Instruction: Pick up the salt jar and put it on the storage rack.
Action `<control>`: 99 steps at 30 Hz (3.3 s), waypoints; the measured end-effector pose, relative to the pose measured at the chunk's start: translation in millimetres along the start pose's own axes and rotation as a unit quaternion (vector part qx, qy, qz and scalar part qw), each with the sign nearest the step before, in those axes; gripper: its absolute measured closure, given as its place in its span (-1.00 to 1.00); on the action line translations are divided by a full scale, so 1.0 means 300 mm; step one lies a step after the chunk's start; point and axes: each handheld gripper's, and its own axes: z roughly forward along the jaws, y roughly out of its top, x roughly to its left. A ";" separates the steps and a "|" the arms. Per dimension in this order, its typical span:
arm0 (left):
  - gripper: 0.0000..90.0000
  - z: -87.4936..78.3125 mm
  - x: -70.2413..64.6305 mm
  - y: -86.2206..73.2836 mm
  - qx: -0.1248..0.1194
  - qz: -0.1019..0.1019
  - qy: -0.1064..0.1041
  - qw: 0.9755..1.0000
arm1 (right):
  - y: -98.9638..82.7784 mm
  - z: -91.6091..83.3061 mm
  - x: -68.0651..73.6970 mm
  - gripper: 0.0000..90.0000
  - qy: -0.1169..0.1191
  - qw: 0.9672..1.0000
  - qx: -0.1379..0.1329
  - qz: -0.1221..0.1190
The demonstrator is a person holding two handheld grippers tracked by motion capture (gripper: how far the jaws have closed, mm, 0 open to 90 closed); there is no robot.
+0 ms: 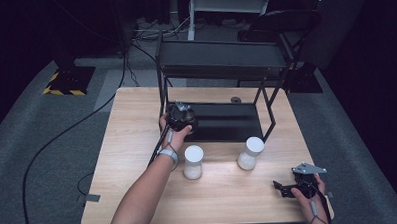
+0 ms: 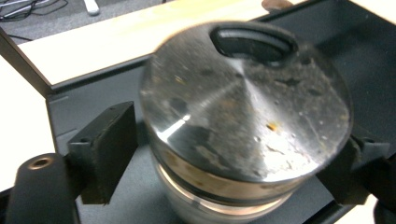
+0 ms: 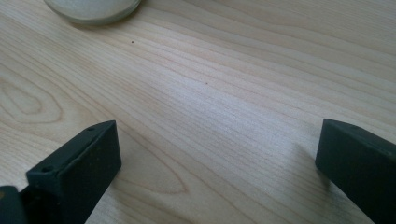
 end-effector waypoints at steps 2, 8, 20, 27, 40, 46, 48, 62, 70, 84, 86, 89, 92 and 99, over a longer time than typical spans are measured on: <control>-0.70 -0.007 0.009 -0.005 -0.010 -0.007 -0.005 1.000 | 0.000 0.000 0.000 -1.00 0.000 1.000 0.000 0.000; -0.67 -0.029 0.017 -0.010 -0.031 -0.014 -0.017 0.999 | 0.000 0.000 0.000 -1.00 0.001 1.000 0.000 0.000; -0.63 -0.112 -0.011 -0.018 -0.085 -0.002 -0.016 0.996 | 0.000 0.000 -0.001 -1.00 0.002 1.000 0.000 -0.001; -0.63 -0.162 -0.024 -0.007 -0.089 0.006 -0.017 0.996 | 0.001 0.000 -0.001 -1.00 0.002 1.000 0.001 -0.002; -0.63 -0.260 -0.067 0.000 -0.103 0.026 -0.020 0.994 | 0.001 0.000 0.000 -1.00 0.002 1.000 0.001 -0.002; -0.65 -0.300 -0.088 0.002 -0.105 0.032 -0.019 0.994 | 0.001 -0.001 0.001 -1.00 0.002 1.000 0.001 -0.002; -0.65 -0.313 -0.093 0.000 -0.106 0.033 -0.018 0.994 | 0.001 -0.001 0.003 -1.00 0.000 1.000 0.002 -0.001; -0.67 -0.431 -0.106 -0.037 -0.113 0.042 -0.024 0.992 | 0.002 0.000 0.010 -0.99 -0.005 1.000 0.001 0.001; -0.67 -0.497 -0.092 -0.057 -0.113 0.048 -0.024 0.992 | 0.001 -0.001 0.013 -0.99 -0.006 1.000 0.001 0.003; -0.70 -0.567 -0.088 -0.080 -0.118 0.053 -0.024 0.991 | 0.001 -0.001 0.012 -1.00 -0.006 1.000 0.001 0.003; -0.70 -0.577 -0.086 -0.083 -0.118 0.056 -0.026 0.991 | 0.001 -0.001 0.012 -1.00 -0.006 1.000 0.001 0.003; -0.70 -0.594 -0.085 -0.091 -0.118 0.059 -0.026 0.991 | 0.001 -0.001 0.012 -1.00 -0.006 1.000 0.001 0.003; -0.70 -0.612 -0.082 -0.103 -0.119 0.059 -0.026 0.991 | 0.001 -0.001 0.012 -1.00 -0.006 1.000 0.001 0.003; -0.71 -0.652 -0.075 -0.136 -0.119 0.058 -0.025 0.991 | 0.001 -0.001 0.012 -1.00 -0.006 1.000 0.001 0.003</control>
